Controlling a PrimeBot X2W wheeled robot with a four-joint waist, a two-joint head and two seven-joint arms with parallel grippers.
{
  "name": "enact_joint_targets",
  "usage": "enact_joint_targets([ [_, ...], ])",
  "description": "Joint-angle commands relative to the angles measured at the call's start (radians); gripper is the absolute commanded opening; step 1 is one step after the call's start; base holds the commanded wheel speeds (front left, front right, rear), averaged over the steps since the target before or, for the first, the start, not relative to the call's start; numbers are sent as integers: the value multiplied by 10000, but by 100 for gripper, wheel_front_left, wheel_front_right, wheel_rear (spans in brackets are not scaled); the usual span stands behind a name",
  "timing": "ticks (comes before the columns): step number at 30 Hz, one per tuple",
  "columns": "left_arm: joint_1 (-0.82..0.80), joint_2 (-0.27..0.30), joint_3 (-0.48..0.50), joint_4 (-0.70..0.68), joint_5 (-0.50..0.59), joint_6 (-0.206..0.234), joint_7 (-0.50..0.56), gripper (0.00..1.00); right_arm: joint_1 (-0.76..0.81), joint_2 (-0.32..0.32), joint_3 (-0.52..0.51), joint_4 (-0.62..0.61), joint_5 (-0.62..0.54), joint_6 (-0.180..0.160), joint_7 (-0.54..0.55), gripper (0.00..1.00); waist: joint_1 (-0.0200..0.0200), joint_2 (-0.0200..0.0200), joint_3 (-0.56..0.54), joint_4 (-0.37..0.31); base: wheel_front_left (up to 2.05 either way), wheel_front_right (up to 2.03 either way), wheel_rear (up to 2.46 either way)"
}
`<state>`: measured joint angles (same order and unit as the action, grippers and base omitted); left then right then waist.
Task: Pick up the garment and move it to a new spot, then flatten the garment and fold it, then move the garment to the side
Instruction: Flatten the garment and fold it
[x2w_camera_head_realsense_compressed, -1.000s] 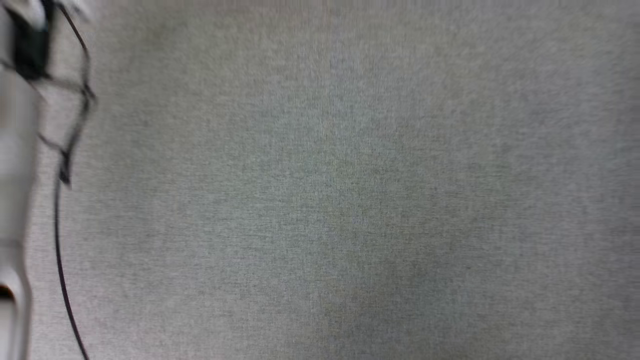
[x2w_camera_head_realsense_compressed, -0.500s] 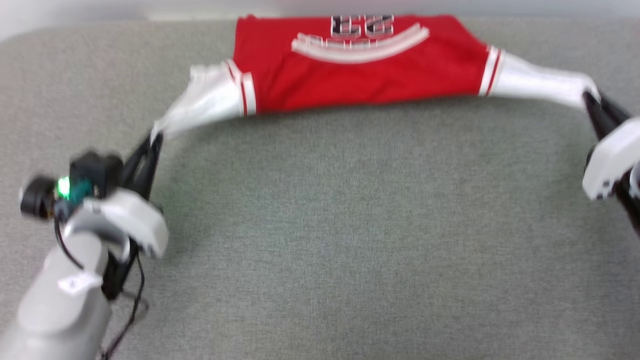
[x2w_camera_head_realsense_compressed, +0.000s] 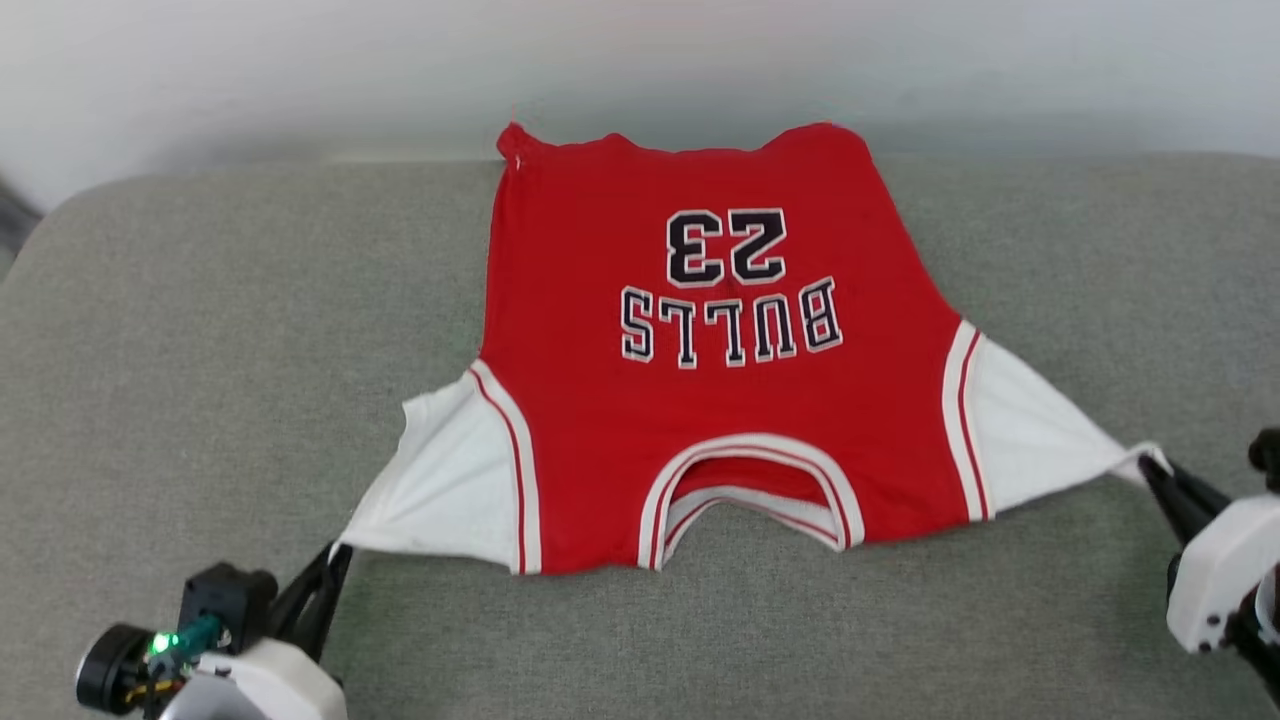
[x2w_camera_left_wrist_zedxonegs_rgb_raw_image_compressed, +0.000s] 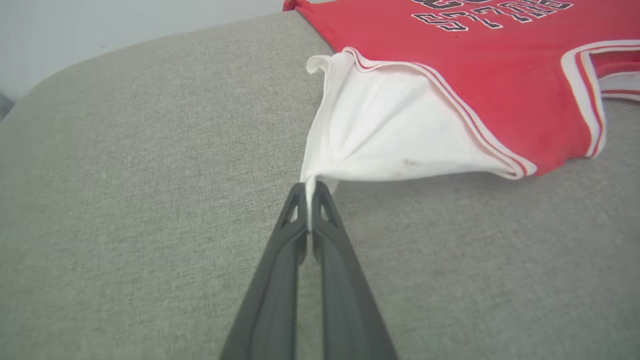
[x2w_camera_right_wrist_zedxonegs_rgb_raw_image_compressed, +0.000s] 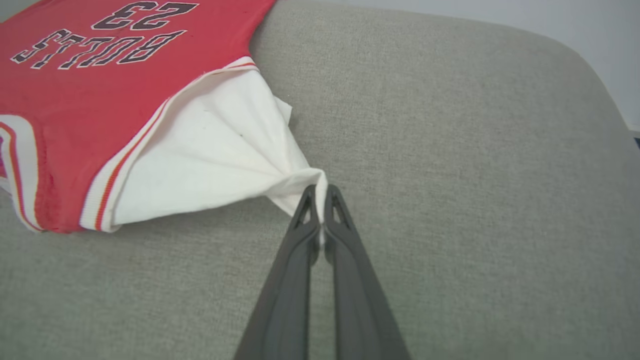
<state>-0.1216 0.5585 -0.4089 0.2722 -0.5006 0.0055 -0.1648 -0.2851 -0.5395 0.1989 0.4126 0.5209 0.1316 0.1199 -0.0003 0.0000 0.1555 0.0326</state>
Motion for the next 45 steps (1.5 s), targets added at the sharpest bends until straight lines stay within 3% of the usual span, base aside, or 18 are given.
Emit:
enact_joint_targets([
  [1, 374, 112, 32, -186, -70, 126, 70, 0, 433, -160, -26, -177, 121, -17, 85, 0, 3, 0, -197, -48, 0, 0, 0],
  [10, 1913, 520, 176, -979, -413, 578, 304, 0, 2197, -571, -313, -1006, 765, -17, 929, 0, 3, 0, -864, -215, 0, 0, 0],
  [17, 2978, 790, 158, -1448, -694, 651, 465, 0, 3427, -928, -343, -1834, 1563, -17, 2097, 0, 3, 0, -1166, -277, 0, 0, 0],
  [23, 3518, 775, -15, -1820, -960, 512, 708, 0, 4216, -1154, -591, -2251, 1892, -17, 2975, 0, 3, 0, -1176, -220, 0, 0, 0],
  [30, 3207, 471, -423, -1896, -860, 333, 719, 0, 4263, -860, -918, -2552, 2081, -16, 3169, 0, 3, 0, -969, -92, 0, 0, 0],
  [31, 3120, 460, -411, -1957, -863, 282, 651, 0, 4179, -858, -1034, -2628, 2116, -16, 3154, 41, 3, 0, -914, -66, 0, 0, 0],
  [32, 3055, 475, -383, -2025, -874, 245, 596, 0, 4100, -811, -1124, -2745, 2214, -13, 3184, 100, 3, 0, -850, -34, 0, 0, 0],
  [38, 2450, 680, -413, -2833, -712, 55, 747, 0, 3411, -852, -1867, -3830, 2693, -11, 3858, 100, 3, 0, -300, 346, 0, 0, 0],
  [45, 2094, 506, -720, -4313, -487, 219, 1219, 0, 1099, -176, -2641, -4835, 2519, -11, 6167, 100, 3, 0, 930, 999, 0, 0, 0],
])
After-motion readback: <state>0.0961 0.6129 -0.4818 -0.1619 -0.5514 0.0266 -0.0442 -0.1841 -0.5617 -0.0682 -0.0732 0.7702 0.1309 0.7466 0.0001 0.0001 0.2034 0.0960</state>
